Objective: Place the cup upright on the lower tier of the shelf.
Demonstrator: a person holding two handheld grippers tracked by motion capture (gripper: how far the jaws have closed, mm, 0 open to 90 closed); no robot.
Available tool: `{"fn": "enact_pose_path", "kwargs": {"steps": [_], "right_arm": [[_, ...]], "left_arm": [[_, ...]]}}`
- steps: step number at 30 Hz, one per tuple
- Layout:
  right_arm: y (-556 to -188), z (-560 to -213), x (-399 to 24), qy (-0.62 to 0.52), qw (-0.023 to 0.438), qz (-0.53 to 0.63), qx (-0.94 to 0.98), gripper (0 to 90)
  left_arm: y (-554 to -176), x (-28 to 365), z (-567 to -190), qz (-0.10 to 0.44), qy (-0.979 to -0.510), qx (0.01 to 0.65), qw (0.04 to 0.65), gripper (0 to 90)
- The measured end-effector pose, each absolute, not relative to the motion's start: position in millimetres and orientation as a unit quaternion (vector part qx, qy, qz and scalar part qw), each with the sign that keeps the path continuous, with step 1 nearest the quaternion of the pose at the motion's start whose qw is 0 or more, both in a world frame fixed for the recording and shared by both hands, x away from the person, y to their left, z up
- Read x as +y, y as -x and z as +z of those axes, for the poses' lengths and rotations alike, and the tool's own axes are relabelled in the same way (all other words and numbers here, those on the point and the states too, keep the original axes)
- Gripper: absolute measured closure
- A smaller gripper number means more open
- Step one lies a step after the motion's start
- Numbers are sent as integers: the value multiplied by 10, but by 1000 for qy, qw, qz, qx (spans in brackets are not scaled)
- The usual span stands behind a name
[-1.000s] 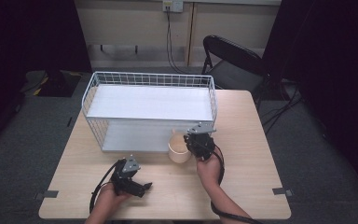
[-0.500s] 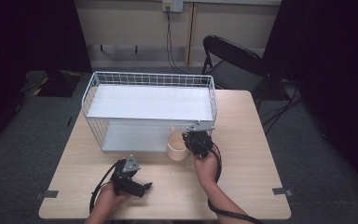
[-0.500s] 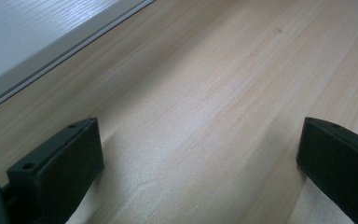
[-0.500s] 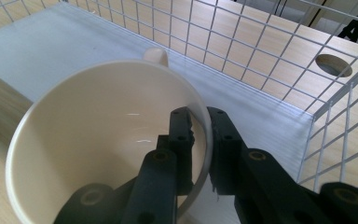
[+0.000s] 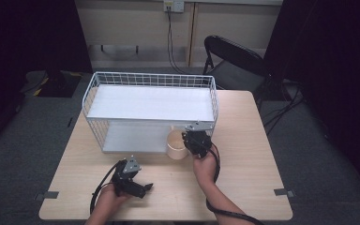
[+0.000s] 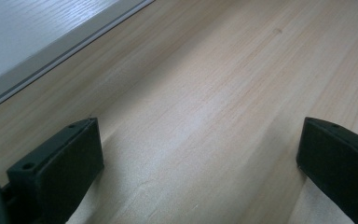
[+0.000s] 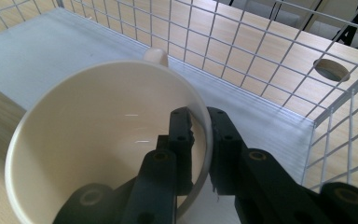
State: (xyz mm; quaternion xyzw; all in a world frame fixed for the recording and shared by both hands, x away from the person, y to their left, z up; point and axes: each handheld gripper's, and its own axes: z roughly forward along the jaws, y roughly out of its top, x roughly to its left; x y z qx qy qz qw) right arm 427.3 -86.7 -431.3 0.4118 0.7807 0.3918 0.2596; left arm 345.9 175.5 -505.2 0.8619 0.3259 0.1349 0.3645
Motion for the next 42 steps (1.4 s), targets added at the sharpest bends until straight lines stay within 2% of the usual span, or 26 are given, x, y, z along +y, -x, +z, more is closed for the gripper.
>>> {"fn": "enact_pose_path", "kwargs": {"steps": [2,6,7,8,11,12,13,14,15,17,18,28,42], "right_arm": [[-4271,-4310,-860,-411,259,391,782,796],[-4253,-4294,-865,-416,267,395,774,668],[-4253,-4294,-865,-416,267,395,774,668],[-4241,-4283,-870,-419,268,398,771,582],[-4213,-4255,-878,-419,263,409,767,483],[-4213,-4255,-878,-419,263,409,767,483],[-4205,-4241,-883,-419,261,412,766,449],[-4188,-4206,-890,-419,252,418,766,368],[-4188,-4206,-890,-419,252,418,766,368],[-4169,-4162,-901,-422,236,429,763,272],[-4161,-4148,-906,-425,232,432,761,255],[-4036,-4126,-927,-411,204,443,770,148],[-3983,-4244,-939,-404,197,434,781,143]], "left_arm": [[-3459,1755,-5052,135,-862,326,364,0],[-3459,1755,-5052,135,-862,326,364,0],[-3459,1755,-5052,135,-862,326,364,0],[-3459,1755,-5052,135,-862,326,364,0],[-3459,1755,-5052,135,-862,326,364,0],[-3459,1755,-5052,135,-862,326,364,0],[-3459,1755,-5052,135,-862,326,364,0],[-3459,1755,-5052,135,-862,326,364,0],[-3459,1755,-5052,135,-862,326,364,0],[-3459,1755,-5052,135,-862,326,364,0],[-3459,1755,-5052,135,-862,326,364,0],[-3459,1754,-5052,135,-862,326,365,0],[-3459,1755,-5052,135,-862,326,364,0]]}}
